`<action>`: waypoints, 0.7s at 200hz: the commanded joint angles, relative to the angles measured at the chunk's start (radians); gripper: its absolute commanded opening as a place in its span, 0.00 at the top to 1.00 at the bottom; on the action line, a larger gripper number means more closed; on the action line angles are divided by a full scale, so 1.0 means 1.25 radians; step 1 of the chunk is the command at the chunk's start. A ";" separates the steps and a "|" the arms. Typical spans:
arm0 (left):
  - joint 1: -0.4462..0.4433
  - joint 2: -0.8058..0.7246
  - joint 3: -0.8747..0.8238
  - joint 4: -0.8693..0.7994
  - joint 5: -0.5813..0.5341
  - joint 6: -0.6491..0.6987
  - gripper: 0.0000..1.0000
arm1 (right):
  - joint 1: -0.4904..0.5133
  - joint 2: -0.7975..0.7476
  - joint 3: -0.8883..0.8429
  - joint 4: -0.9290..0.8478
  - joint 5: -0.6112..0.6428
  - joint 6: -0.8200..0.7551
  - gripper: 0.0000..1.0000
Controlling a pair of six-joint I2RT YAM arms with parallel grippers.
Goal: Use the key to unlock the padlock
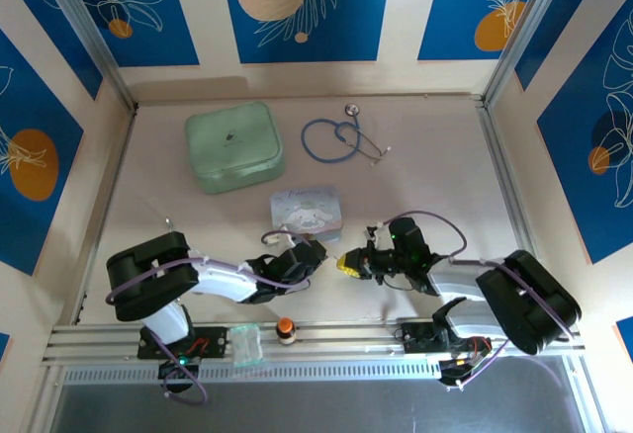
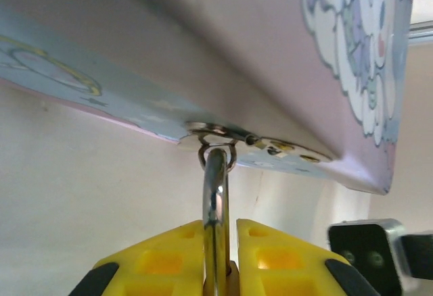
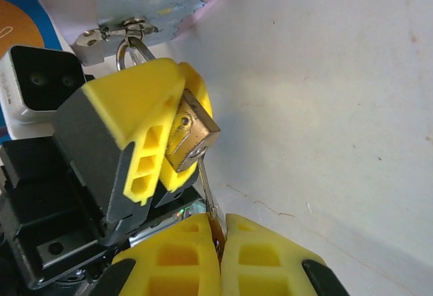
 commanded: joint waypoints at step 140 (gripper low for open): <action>0.000 -0.010 -0.020 0.109 -0.006 -0.104 0.98 | 0.011 0.120 0.017 0.175 -0.064 0.067 1.00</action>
